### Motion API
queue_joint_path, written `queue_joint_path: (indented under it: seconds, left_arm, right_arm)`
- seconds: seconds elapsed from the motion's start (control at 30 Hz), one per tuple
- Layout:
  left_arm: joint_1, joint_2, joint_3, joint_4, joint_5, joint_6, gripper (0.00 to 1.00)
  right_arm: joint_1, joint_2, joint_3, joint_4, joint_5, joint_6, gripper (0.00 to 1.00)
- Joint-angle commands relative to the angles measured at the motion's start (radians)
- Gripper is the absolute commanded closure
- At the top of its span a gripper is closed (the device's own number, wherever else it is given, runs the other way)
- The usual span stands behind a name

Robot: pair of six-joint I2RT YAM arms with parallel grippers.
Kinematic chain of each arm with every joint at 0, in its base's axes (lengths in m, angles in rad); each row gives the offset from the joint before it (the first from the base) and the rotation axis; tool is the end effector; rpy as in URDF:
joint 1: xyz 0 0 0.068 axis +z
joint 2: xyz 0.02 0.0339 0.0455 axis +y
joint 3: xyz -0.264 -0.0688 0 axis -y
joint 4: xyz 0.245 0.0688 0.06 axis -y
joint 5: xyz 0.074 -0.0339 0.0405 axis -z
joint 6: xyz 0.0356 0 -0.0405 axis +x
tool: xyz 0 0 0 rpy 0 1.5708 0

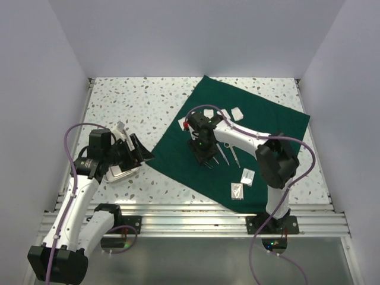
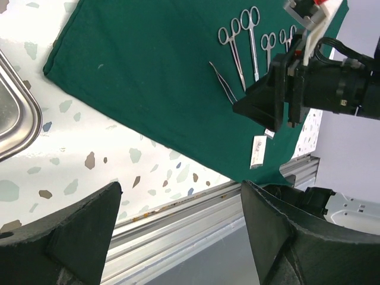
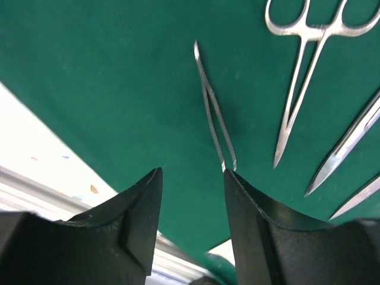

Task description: Prepare the surgical pack

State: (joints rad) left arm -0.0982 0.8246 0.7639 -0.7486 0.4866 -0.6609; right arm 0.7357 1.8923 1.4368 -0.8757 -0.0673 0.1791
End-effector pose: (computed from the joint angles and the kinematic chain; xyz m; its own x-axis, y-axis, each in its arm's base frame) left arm 0.1593 -0.0324 0.2760 -0.8190 -0.4645 -0.3370 -0.1202 0.7130 -0.6907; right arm 0.2770 0.2540 0.2037 -0.8301 -0.5116 -0.2219 -0.5422 0.8335 0.1066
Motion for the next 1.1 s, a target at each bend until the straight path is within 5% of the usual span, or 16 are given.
queue_joint_path:
  seconds: [0.0,0.5,0.67,0.83,0.9,1.03,1.07]
  left_arm:
    - [0.005,-0.004,0.009,0.032,0.023,0.012,0.15]
    - [0.005,0.013,0.006,0.049,0.024,0.0,0.15]
    - [0.005,0.022,0.011,0.052,0.027,0.0,0.15]
    - [0.005,0.037,0.015,0.057,0.033,0.004,0.15]
    - [0.005,0.045,0.011,0.087,0.058,0.007,0.17]
    - [0.005,0.018,-0.018,0.227,0.191,-0.043,0.19]
    - [0.003,0.005,-0.037,0.318,0.219,-0.08,0.19]
  right_arm:
    - [0.007,0.027,0.071,0.037,0.064,-0.067,0.51]
    - [0.028,0.142,0.091,0.06,0.144,-0.11,0.6]
    - [0.033,0.159,0.085,0.058,0.176,-0.104,0.71]
    - [0.034,0.145,0.102,0.023,0.202,-0.07,0.99]
    - [0.034,0.136,0.135,-0.011,0.192,-0.047,1.0]
    - [0.028,-0.018,0.183,-0.074,0.034,0.013,1.0]
    - [0.015,-0.042,0.188,-0.068,-0.161,0.031,1.0]
